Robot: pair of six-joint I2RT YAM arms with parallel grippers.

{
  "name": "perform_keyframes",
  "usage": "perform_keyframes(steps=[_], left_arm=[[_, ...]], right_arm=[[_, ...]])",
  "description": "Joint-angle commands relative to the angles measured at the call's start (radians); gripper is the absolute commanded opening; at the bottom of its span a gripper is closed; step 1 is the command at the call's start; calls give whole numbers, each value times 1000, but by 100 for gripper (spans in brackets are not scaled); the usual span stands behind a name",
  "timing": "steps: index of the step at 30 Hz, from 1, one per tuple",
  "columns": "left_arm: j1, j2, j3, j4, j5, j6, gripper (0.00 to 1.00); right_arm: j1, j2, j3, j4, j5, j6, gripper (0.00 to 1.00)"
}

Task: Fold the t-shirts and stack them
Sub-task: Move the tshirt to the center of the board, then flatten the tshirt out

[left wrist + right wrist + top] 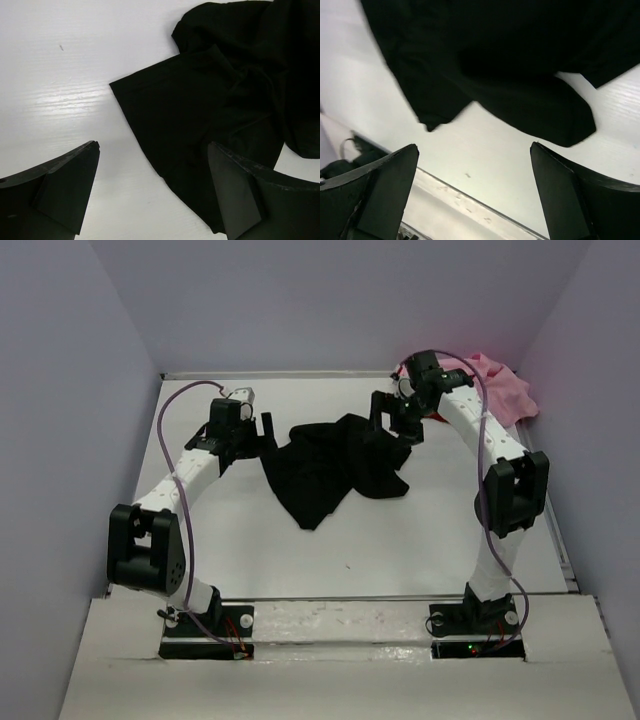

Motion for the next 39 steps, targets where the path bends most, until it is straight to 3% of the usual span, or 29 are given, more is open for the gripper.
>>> perform_keyframes(steps=[1,11,18,30,36,39], left_arm=[[-6,53,53,-3,107,-21,99],[22,166,76,126,210,-124,99],[25,295,138,146,215,-107,99],[24,496,320,52,51,-42,99],[22,561,365,34,95,-64,84],[16,594,379,28,121,-68,85]], right_arm=[[0,-54,-175,133,144,-34,98],[0,-20,-241,274,270,-75,98],[0,26,-254,353,231,-73,98],[0,98,-190,399,199,-67,98],[0,127,-192,399,195,-55,97],[19,148,-202,406,193,-47,97]])
